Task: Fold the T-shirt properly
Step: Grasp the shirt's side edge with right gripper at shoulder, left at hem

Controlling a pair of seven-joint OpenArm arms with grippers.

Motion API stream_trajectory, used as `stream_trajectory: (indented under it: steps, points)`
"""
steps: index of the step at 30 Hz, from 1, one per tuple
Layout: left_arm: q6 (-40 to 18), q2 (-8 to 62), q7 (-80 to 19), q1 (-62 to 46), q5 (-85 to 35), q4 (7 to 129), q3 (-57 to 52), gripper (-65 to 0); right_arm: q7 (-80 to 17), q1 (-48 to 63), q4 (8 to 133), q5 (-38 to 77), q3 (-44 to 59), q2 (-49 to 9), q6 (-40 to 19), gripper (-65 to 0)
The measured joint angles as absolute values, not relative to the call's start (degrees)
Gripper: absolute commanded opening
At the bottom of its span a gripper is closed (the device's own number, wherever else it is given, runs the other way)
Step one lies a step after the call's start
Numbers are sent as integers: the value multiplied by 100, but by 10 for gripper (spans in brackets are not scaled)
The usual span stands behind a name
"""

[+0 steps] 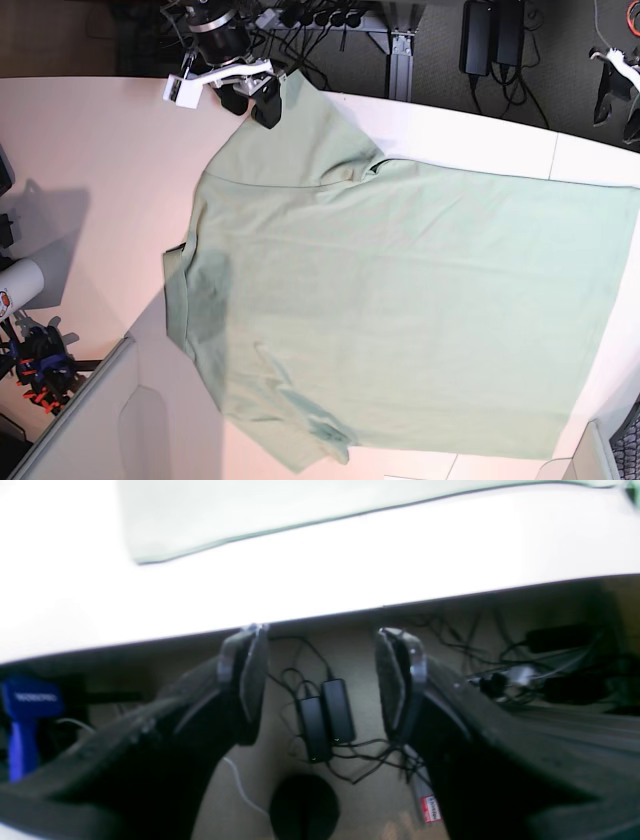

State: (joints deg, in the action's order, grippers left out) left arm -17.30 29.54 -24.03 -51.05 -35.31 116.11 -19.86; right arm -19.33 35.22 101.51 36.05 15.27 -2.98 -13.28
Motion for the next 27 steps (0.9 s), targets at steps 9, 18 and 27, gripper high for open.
stream_trajectory:
  steps: [9, 18, 27]
  points:
    - [-1260, 2982, -2930, -3946, -3402, 10707, -1990, -272, -1918, 3489, 10119, 3594, 1347, 270, -1328, -268]
    - [-1284, 3210, -3170, -2611, -3634, 9218, -1979, -272, -1916, 3489, 10123, 3317, 1339, 272, -1367, -268]
    - [-1811, 3336, -3166, -2060, -4104, 8495, -1691, -272, -1918, 3489, 10123, 3317, 1337, 272, -1369, -268]
